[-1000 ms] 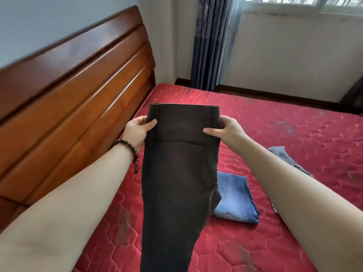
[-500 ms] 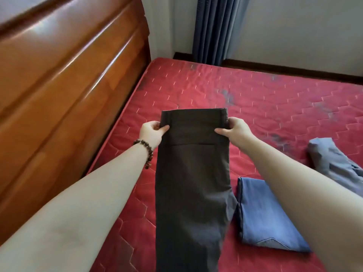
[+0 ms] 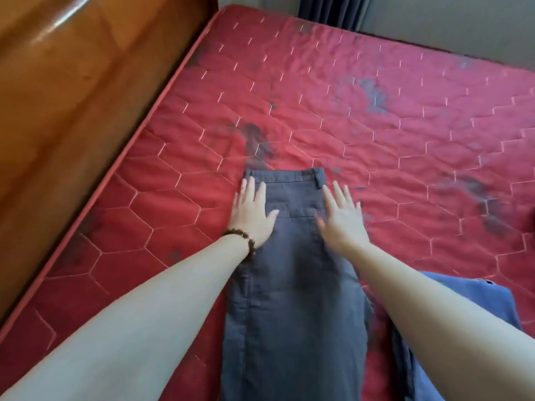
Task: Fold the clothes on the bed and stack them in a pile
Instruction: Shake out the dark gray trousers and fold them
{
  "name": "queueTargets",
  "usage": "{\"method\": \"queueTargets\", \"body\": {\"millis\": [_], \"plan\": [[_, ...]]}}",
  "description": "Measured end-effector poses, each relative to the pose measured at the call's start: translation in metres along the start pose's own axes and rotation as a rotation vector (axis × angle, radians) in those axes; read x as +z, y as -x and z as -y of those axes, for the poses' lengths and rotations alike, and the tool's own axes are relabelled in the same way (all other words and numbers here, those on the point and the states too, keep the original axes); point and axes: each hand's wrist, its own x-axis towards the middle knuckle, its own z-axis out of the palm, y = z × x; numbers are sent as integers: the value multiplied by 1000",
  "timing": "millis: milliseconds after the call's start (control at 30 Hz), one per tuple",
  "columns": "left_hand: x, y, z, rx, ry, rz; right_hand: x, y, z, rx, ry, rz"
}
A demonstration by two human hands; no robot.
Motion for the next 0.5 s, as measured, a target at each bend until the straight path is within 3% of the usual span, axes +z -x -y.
{"method": "queueTargets", "body": {"millis": [100,233,367,500], "plan": [[39,12,2,179,-268,75,43,9,10,-187,189,-4],[68,23,19,243,-482,-4,83,18,5,-169,259,-36],[68,24,25,115,-386,-131,90,25,-4,16,185,-128],[55,32,32,-42,-296,-89,85,40,-14,112,141,-75]]}}
